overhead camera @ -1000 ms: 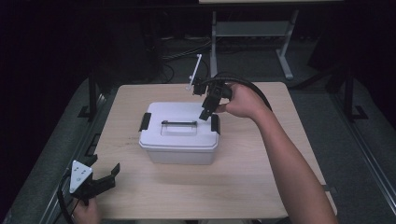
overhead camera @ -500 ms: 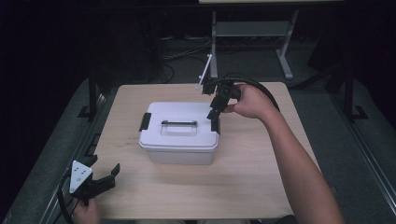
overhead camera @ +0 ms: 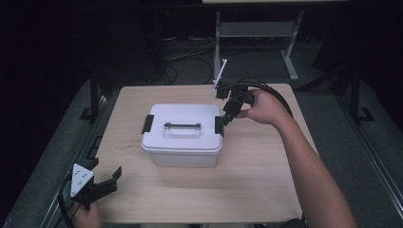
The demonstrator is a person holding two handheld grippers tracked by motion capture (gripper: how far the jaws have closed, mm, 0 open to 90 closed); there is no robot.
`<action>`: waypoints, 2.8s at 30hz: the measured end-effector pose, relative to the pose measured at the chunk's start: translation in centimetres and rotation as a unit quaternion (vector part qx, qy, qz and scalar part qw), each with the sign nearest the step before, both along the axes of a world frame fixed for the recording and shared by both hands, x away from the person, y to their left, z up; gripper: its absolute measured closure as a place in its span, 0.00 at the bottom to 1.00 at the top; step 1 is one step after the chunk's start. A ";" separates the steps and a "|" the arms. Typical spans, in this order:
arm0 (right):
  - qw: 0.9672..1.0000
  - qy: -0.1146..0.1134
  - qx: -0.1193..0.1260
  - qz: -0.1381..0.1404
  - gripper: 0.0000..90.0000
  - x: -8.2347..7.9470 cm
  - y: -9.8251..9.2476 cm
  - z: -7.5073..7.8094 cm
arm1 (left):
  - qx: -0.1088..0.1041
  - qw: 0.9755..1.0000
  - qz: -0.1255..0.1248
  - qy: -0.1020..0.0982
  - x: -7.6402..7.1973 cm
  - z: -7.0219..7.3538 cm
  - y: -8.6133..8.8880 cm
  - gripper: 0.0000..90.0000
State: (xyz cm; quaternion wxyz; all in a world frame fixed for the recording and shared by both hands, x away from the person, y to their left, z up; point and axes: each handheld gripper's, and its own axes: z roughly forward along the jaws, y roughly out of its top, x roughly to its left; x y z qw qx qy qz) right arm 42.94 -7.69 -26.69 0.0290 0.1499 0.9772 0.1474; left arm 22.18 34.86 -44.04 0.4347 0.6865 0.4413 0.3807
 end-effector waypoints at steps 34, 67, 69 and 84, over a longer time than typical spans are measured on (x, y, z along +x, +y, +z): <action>1.000 0.014 0.006 -0.025 0.46 -0.5 -3.5 -2.2 | 0.001 1.000 -0.006 0.003 0.2 0.0 -0.3 0.15; 0.998 0.039 0.014 -0.055 0.45 -1.4 -7.4 -6.0 | 0.004 1.000 -0.005 0.002 0.0 0.0 -0.5 0.15; 0.997 0.041 0.015 -0.057 0.45 -1.5 -7.7 -6.3 | 0.006 1.000 -0.005 0.003 0.0 0.0 -0.5 0.16; 0.996 0.047 0.021 -0.073 0.45 -2.3 -10.0 -7.9 | 0.009 1.000 -0.007 0.003 0.0 0.0 -0.7 0.16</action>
